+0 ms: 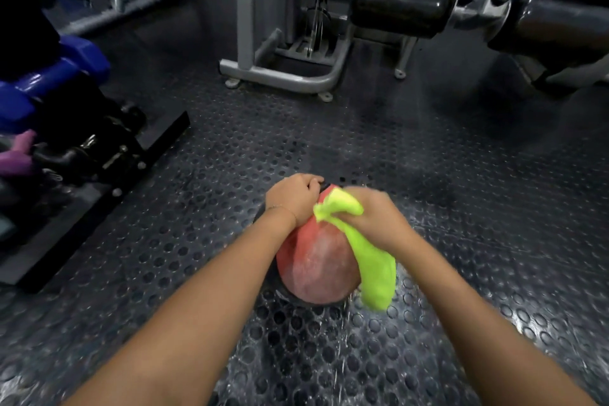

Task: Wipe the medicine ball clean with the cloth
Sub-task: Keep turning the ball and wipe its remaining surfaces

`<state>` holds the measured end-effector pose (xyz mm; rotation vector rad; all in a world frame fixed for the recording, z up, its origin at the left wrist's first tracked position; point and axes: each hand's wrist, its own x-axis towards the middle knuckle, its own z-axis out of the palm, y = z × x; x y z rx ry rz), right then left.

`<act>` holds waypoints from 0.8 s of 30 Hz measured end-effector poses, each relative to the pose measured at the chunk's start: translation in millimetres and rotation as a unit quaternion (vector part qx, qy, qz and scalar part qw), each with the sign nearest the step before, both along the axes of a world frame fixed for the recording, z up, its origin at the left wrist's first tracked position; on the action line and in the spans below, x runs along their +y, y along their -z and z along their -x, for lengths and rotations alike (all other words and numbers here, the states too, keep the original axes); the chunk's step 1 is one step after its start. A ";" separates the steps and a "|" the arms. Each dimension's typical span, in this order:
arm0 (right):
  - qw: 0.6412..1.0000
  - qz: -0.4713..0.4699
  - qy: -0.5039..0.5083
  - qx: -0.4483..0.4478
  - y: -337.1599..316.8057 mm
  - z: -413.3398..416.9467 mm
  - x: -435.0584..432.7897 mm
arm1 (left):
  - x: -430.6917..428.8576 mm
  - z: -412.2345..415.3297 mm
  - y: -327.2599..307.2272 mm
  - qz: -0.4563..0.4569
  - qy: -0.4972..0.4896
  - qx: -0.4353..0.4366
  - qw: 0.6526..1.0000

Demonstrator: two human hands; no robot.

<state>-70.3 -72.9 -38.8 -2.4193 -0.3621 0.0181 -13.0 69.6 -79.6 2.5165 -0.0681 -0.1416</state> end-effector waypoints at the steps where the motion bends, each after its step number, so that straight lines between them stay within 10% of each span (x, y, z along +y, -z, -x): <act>1: 1.000 -0.005 0.031 -0.004 3.2 -6.3 -2.5 | -1.1 -0.9 0.4 -0.001 0.016 0.006 1.000; 8: 0.989 -0.012 0.148 0.013 26.2 -28.4 -17.0 | 8.3 14.1 12.0 0.007 0.158 -0.056 0.986; 24: 0.955 -0.177 0.234 0.040 62.6 -8.0 -56.6 | -3.5 3.0 11.4 0.085 0.094 -0.057 0.990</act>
